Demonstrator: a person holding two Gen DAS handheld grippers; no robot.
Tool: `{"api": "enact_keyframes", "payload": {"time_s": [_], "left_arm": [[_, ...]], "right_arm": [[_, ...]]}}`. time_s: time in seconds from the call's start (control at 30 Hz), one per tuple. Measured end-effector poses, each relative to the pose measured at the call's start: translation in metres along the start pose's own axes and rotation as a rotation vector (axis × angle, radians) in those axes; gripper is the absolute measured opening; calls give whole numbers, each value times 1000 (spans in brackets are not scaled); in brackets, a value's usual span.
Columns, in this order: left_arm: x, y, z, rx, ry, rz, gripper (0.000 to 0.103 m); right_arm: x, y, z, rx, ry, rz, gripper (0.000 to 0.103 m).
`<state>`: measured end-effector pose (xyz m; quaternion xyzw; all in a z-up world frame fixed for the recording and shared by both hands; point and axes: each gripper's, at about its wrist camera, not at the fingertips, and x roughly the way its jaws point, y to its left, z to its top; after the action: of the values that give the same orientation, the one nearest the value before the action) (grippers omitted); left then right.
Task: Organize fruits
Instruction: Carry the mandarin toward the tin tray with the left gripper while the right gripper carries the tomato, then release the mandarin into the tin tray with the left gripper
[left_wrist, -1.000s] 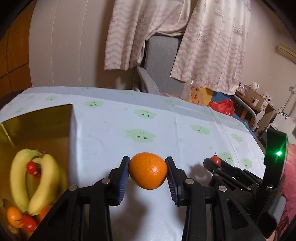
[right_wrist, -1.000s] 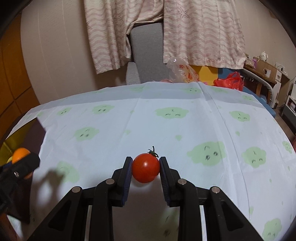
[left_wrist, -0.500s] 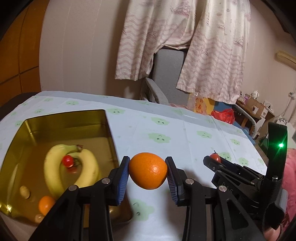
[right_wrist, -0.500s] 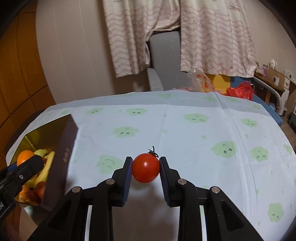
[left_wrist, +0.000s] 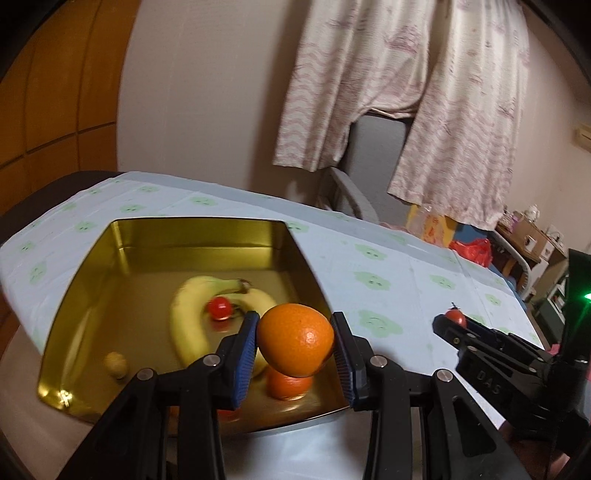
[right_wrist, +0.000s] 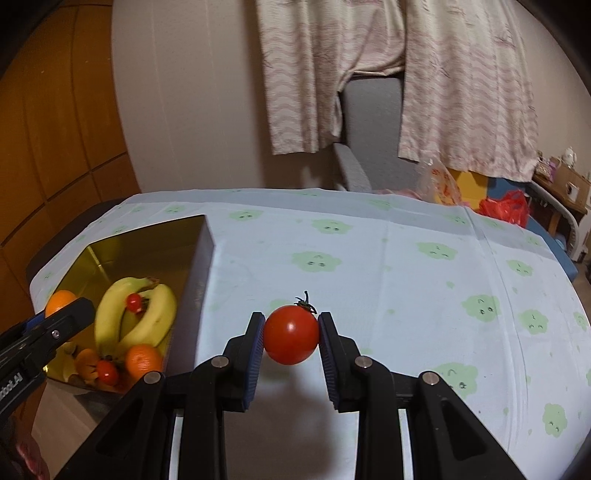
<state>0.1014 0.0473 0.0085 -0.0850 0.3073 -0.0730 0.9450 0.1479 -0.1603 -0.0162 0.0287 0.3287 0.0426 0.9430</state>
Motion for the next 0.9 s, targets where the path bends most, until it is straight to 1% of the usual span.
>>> {"api": "enact_keyframes", "payload": {"time_s": [0.23,0.43,0.6,0.77,0.9], "left_arm": [[-4,32,-3,-50,-3,43,39],[-2,62,-2,-94,2,101,39],[11,87,-4,-123,58,138,39],[20,105,-7,-128,83,174,39],[29,122,-11,-153,108,204,39]], "right_arm": [[-3,21,0,-25,1,32,29],[-6,34,-1,-26,1,82,29],[-7,48,-2,-41,2,123,29],[-5,61,-4,-61,14,147,29],[-3,67,-5,-70,25,155,29]]}}
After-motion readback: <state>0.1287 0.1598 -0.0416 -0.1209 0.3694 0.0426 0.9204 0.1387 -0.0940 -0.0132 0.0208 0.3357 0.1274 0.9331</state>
